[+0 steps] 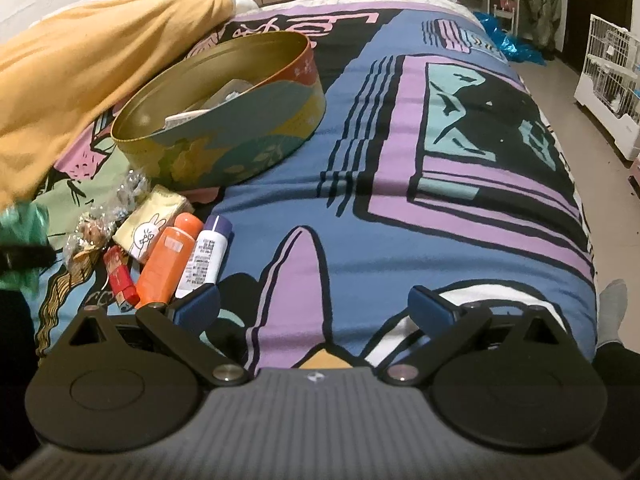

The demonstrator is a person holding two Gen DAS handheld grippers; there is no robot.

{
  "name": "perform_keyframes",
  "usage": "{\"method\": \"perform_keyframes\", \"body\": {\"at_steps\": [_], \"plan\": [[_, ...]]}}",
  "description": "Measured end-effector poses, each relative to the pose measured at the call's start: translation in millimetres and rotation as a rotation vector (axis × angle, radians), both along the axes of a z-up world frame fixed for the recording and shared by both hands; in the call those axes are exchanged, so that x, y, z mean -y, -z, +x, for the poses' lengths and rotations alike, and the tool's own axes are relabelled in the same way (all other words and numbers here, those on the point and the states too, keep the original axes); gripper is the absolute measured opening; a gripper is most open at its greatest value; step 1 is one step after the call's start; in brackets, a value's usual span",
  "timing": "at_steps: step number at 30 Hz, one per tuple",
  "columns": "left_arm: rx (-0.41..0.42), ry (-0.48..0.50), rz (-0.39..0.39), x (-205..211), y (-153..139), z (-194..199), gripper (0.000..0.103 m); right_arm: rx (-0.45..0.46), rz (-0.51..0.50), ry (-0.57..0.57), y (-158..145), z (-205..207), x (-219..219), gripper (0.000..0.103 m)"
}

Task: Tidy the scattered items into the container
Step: 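Grasp the green foil packet with the left gripper, then carry the green packet over the tin and open the left gripper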

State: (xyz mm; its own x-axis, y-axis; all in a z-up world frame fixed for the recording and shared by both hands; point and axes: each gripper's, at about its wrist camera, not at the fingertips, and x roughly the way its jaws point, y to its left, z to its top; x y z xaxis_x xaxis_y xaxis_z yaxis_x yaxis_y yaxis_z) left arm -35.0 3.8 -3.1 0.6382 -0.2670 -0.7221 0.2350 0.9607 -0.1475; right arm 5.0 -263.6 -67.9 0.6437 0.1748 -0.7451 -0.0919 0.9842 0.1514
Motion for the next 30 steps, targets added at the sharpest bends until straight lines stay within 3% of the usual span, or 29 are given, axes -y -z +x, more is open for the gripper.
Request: {"method": "perform_keyframes", "body": {"at_steps": [11,30], "plan": [[0.085,-0.039,0.009,-18,-36,24,0.027,-0.019,0.002,-0.007,4,1,-3,0.103],[0.174,-0.01,0.05,-8,-78,69,0.027,-0.029,0.025,0.002,7,3,-1,0.103]]}}
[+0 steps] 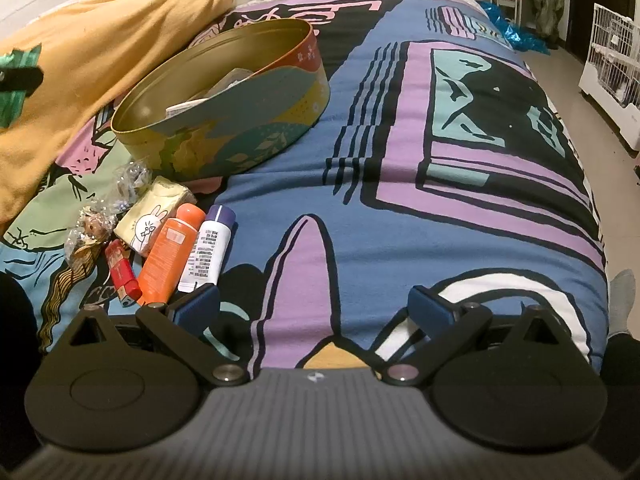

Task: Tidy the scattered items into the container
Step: 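Carry the green packet over the tin and open the left gripper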

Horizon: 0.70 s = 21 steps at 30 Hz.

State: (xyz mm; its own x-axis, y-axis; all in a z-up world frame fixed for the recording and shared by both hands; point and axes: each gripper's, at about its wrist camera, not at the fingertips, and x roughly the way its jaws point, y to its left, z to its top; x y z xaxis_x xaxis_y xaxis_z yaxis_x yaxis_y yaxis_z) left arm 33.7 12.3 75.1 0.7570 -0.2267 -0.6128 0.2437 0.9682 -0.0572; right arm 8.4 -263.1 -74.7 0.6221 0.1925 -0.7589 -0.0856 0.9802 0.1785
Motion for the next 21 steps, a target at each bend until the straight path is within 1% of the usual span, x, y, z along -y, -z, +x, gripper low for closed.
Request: {"method": "perform_keyframes", "body": {"at_steps": [5,15,21], "plan": [[-0.018,0.005,-0.004,3,2,18,0.027,-0.001,0.007,0.0,1,1,1,0.103],[0.006,0.034,0.02,15,-14,52,0.027,0.007,0.019,-0.009,2,2,1,0.103],[-0.018,0.036,0.019,20,-16,78,0.027,0.014,0.028,-0.013,1,2,1,0.103]]}}
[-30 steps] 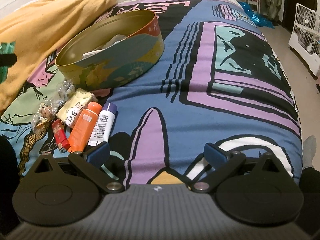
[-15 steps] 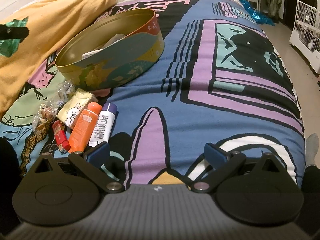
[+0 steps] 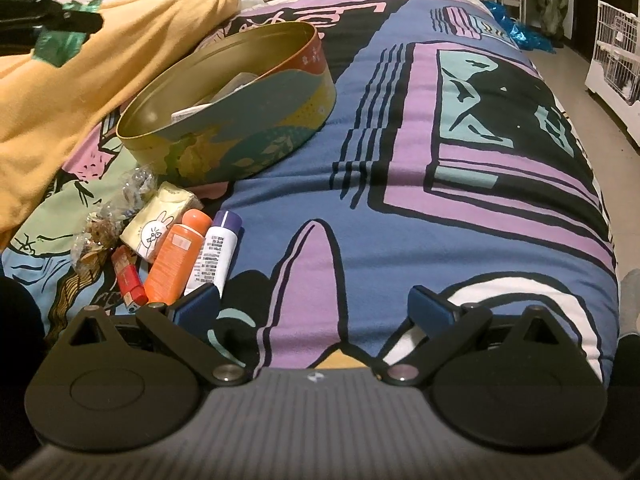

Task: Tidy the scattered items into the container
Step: 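Carry the green packet over the tin and open the left gripper, then move the left gripper back from the tin toward the pile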

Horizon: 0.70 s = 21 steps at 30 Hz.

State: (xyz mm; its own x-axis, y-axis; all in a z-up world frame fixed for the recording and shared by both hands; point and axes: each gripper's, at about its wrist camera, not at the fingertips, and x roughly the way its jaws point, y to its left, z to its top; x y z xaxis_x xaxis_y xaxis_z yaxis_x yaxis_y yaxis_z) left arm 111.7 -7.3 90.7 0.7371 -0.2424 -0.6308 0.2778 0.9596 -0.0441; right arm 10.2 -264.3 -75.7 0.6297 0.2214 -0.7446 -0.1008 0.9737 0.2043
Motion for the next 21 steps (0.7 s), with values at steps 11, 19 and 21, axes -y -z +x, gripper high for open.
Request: {"method": "perform_keyframes", "body": {"at_steps": [11,19,21], "plan": [[-0.092,-0.043,0.059,11,28,57,0.028,0.0,-0.012,-0.004,0,-1,-2,0.103],[-0.069,-0.116,0.04,3,41,60,0.092,0.034,-0.013,-0.026,-8,-5,-4,0.103],[-0.08,-0.108,0.033,-2,42,57,0.093,0.045,-0.016,-0.052,-11,-5,-6,0.103]]}}
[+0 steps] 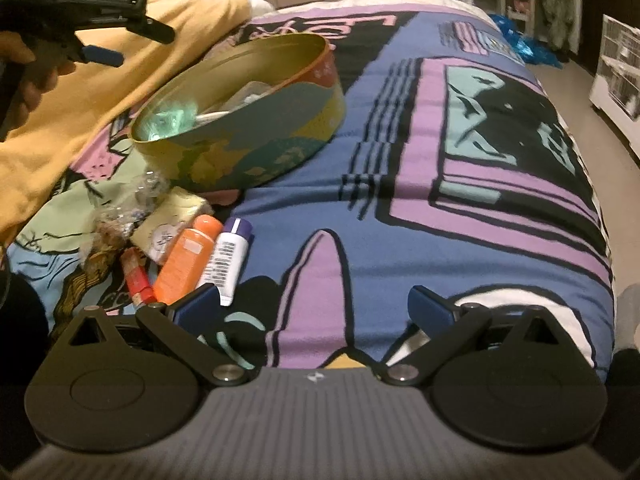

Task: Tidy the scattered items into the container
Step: 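Move the left gripper back from the tin toward the pile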

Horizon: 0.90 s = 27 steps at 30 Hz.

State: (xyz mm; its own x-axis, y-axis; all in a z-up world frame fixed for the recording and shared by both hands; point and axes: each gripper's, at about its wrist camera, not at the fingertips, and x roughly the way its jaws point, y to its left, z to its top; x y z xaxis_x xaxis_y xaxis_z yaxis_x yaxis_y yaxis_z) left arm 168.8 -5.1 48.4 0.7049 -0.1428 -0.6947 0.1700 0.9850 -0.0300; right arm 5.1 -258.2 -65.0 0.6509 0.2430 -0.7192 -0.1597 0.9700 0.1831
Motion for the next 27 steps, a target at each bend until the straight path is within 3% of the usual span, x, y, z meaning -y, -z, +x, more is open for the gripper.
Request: {"method": "perform_keyframes", "body": {"at_steps": [7,12,18,22,27], "plan": [[-0.013,-0.002,-0.05,-31,9,-24,0.095,0.04,0.003,-0.102,-14,9,-10,0.103],[-0.012,0.019,-0.061,-51,20,-53,0.096,0.08,0.022,-0.259,-23,18,-20,0.103],[-0.021,0.078,-0.014,-66,40,-93,0.096,0.137,-0.088,-0.47,-29,22,-39,0.103],[-0.033,0.105,-0.002,-71,52,-116,0.096,0.118,-0.112,-0.569,-30,29,-49,0.103],[-0.049,0.131,-0.029,-73,68,-142,0.096,0.109,-0.3,-0.7,-19,40,-68,0.103]]}}
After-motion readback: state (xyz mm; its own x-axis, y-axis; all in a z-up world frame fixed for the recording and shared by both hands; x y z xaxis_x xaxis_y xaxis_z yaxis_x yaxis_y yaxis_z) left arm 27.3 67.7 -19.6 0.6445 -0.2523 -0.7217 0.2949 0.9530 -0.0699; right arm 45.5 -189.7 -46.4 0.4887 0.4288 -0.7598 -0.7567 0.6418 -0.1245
